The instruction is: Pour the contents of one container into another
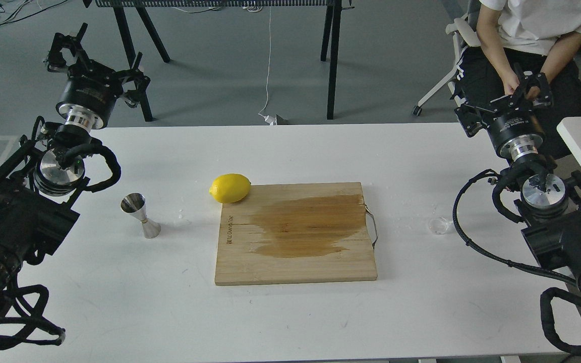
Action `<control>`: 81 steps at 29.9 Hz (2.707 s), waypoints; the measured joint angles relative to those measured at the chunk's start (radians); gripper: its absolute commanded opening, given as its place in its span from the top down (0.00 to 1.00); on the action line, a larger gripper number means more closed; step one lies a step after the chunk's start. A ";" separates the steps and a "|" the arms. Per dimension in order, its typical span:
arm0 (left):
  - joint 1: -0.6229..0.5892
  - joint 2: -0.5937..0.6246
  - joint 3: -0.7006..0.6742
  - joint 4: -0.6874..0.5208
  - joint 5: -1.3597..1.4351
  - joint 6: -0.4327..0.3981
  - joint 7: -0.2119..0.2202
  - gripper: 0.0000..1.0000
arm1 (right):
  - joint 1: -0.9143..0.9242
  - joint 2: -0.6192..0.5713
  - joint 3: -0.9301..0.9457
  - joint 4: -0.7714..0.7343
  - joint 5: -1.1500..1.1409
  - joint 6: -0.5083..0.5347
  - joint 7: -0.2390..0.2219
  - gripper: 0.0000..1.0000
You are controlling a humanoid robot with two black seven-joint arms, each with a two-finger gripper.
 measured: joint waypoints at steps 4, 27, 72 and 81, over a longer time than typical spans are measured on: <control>-0.003 -0.002 0.000 -0.001 0.000 0.001 0.000 0.00 | -0.020 -0.006 0.002 0.056 -0.002 0.000 0.000 0.00; 0.477 0.459 -0.001 -0.932 0.641 0.264 -0.129 0.00 | -0.059 -0.012 0.007 0.075 -0.003 0.000 0.000 0.00; 0.595 0.181 0.188 -0.159 2.270 0.933 -0.162 0.28 | -0.067 -0.050 -0.001 0.075 -0.003 0.000 -0.001 0.00; 0.526 0.133 0.230 -0.093 2.267 0.933 -0.159 0.39 | -0.066 -0.050 -0.002 0.075 -0.004 0.000 -0.001 0.00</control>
